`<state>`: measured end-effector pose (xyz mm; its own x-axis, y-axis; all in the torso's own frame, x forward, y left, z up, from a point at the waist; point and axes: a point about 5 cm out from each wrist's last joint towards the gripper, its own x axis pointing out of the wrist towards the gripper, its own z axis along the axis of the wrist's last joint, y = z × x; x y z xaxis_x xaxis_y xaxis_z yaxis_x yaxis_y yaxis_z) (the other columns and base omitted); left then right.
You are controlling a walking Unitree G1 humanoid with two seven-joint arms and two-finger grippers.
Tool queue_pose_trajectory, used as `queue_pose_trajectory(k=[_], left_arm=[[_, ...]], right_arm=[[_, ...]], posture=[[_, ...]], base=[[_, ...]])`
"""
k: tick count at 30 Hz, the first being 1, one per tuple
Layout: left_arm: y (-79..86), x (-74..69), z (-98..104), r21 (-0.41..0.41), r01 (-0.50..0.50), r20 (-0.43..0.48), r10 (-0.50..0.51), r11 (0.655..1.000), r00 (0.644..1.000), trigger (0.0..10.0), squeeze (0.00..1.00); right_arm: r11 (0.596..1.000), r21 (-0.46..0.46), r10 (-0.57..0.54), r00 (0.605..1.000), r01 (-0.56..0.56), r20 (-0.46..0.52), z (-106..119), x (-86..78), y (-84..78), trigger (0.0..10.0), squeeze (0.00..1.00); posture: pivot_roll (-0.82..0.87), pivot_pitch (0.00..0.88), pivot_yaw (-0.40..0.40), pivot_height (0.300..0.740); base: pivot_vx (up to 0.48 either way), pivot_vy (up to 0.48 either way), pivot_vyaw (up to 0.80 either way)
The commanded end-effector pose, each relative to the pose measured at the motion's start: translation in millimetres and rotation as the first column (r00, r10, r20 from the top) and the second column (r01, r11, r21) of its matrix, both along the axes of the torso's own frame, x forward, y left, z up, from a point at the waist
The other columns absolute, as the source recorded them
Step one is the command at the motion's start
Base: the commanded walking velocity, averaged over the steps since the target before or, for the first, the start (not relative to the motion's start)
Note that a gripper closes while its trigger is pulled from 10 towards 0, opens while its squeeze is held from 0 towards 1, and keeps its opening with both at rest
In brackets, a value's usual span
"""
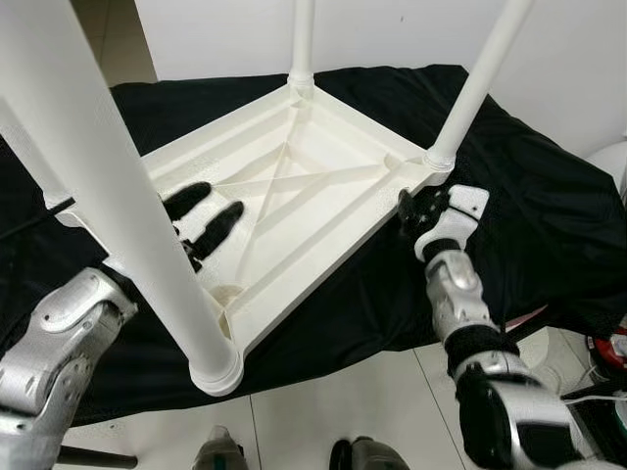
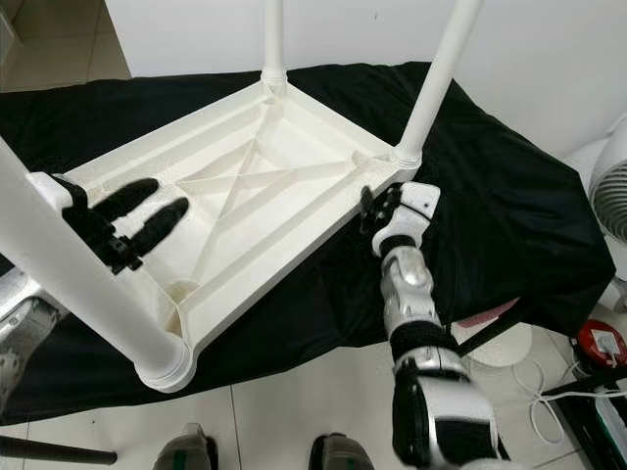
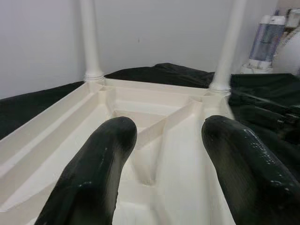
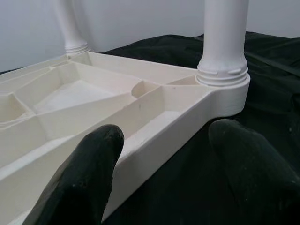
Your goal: Building children table
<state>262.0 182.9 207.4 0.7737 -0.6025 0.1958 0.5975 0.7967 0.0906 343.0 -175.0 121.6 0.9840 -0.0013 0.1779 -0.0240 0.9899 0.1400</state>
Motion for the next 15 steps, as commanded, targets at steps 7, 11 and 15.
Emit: queue_pose_trajectory(k=[7,11,15], left_arm=[[11.4,23.2,-15,0.155,0.118,-0.017,-0.117,0.981,0.993,10.0,0.00],[17.9,29.2,-23,0.192,0.173,-0.052,-0.166,0.966,0.985,10.0,0.00],[18.5,22.6,-28,0.233,0.284,-0.094,-0.269,0.930,0.958,10.0,0.00]], right_arm=[[0.997,-0.002,0.076,0.995,-0.076,0.065,3,-35.1,-1.7,10.0,0.00],[0.988,-0.027,0.156,0.984,-0.154,0.086,8,-56.6,-5.0,10.0,0.00],[0.970,-0.072,0.236,0.970,-0.231,0.061,8,-69.0,-6.0,10.0,0.00]], posture=[[0.10,0.064,0.014,0.740],[0.06,0.060,0.039,0.740],[0.06,0.067,0.040,0.740]], base=[[0.000,0.000,0.00],[0.000,0.000,0.00],[0.000,0.000,0.00]])
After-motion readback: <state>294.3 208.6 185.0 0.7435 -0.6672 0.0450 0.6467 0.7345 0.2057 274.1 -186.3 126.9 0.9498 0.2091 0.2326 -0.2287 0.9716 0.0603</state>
